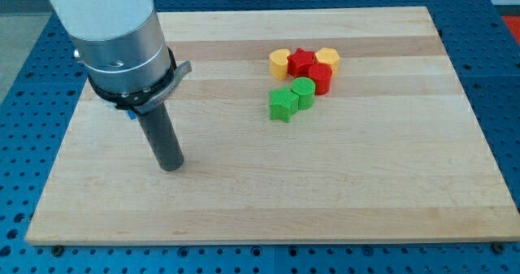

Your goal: Push the cube below the triangle

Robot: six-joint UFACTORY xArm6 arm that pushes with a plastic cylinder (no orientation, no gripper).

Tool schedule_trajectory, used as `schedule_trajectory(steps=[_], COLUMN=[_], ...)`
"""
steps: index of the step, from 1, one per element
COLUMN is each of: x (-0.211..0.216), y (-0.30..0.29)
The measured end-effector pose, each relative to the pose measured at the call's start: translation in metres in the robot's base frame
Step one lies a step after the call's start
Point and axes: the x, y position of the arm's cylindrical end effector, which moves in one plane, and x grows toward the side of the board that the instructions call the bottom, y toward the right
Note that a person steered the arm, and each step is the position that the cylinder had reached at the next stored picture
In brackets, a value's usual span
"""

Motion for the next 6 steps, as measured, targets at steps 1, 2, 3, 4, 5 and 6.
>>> schedule_trajectory(steps=[1, 2, 3, 4, 5, 6], x=[0.0, -0.001, -0.017, -0.045, -0.07, -0.088], y=[-0.032, -0.068, -0.087, -0.091, -0.099, -0.111])
